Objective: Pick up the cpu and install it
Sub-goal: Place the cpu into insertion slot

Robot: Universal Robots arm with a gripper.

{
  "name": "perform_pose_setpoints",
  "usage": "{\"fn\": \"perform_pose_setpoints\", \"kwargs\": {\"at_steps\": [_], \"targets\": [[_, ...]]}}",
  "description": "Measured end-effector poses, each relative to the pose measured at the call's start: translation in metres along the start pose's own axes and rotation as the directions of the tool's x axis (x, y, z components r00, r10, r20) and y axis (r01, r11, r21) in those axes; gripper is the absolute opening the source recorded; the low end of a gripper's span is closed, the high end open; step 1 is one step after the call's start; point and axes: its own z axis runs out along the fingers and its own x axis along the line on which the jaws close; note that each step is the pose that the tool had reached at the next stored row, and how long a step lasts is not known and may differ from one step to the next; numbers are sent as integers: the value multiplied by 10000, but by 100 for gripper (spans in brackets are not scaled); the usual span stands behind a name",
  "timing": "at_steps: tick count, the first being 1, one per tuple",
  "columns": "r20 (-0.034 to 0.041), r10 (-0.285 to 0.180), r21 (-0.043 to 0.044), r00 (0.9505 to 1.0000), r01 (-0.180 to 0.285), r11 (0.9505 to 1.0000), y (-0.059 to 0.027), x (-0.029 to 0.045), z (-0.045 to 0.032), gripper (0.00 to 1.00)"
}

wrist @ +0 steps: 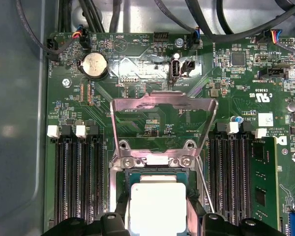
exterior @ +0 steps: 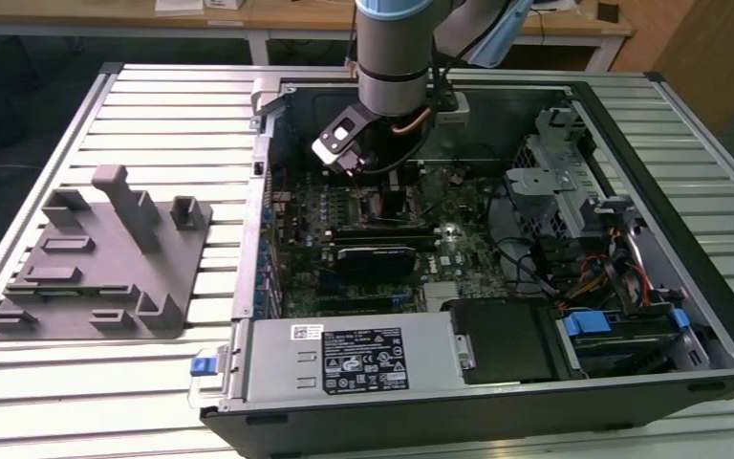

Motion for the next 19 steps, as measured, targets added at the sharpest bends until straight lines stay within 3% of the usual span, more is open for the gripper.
{"fn": "perform_pose_setpoints", "kwargs": {"at_steps": [3,4,8,16,19], "targets": [[-6,0,-3,10000,0,10000,1,1,3,55],[-3,0,-2,10000,0,10000,0,1,2,62],[3,-1,3,10000,1,10000,0,-1,-5,62],[-1,0,0,10000,0,10000,10,-6,-175,62],[-2,0,-1,10000,0,10000,10,-6,-179,62]]}}
